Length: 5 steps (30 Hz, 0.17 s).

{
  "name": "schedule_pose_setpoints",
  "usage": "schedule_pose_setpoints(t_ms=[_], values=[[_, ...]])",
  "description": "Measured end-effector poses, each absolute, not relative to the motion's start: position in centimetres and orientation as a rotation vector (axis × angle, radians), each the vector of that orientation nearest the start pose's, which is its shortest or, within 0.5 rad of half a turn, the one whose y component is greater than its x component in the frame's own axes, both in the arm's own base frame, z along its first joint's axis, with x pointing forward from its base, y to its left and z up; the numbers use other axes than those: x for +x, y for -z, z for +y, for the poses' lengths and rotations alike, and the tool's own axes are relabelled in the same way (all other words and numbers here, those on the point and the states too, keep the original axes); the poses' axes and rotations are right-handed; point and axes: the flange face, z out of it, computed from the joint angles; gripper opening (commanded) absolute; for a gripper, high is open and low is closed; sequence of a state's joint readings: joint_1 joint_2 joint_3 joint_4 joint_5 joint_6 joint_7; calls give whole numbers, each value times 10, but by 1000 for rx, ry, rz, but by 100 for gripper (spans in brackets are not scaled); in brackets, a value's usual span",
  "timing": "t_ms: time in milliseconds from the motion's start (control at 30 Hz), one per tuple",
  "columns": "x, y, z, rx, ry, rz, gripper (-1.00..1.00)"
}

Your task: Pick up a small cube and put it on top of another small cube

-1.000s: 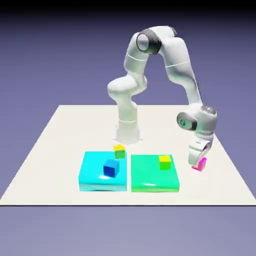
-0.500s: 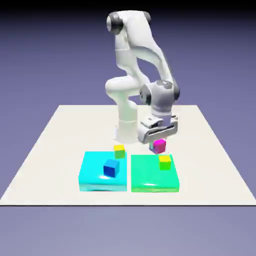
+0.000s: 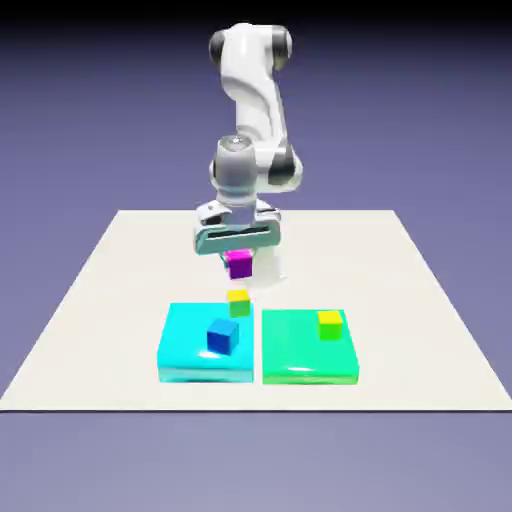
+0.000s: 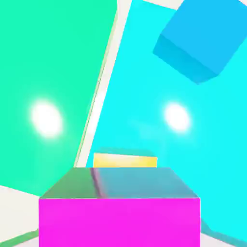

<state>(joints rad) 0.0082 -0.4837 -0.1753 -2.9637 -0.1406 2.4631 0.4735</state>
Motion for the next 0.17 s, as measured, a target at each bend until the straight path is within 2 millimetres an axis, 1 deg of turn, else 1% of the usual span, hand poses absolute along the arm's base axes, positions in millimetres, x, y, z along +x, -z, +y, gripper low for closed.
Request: schedule_pose_setpoints(t_ms=[67,100,167], values=[[308,-268,-42,-3049,-27,794,-100],[307,-262,-42,-3049,-27,795,100],[307,-262,-42,-3050,-27,795,100]])
